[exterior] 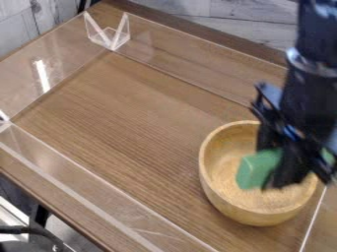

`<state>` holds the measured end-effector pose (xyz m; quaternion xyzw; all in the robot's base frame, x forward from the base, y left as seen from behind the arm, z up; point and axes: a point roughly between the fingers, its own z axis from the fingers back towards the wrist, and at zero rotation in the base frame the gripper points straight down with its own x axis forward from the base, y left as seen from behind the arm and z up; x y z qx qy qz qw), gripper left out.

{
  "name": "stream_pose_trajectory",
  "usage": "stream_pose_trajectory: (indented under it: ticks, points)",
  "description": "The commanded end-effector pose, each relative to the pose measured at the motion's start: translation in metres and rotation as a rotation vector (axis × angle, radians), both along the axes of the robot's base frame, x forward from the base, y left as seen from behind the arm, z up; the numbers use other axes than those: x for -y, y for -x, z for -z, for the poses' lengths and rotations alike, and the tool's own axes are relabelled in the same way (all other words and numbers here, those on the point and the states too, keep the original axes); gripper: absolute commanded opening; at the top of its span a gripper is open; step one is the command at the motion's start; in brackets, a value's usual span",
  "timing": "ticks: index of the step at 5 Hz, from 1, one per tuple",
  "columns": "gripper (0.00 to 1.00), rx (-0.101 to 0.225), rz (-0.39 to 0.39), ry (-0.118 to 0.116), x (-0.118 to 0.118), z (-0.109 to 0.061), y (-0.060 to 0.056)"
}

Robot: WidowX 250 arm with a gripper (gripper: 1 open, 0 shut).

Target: Put the green block in the brown bowl

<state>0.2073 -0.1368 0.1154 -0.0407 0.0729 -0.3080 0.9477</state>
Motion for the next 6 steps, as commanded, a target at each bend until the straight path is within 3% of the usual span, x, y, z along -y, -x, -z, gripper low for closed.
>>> stream_pose_trajectory:
  ticks: [1, 2, 3, 5, 6]
  points:
    - [0.00, 0.118, -0.146, 0.016, -0.035, -0.058, -0.018]
    - [0.00, 0.176, -0.271, -0.001, -0.073, -0.092, -0.031]
    - [0.00, 0.222, -0.370, -0.029, -0.108, -0.121, -0.026]
    - [0.00, 0.223, -0.147, 0.004, -0.020, -0.091, 0.029]
    - [0.00, 0.242, -0.149, -0.007, -0.019, -0.068, 0.031]
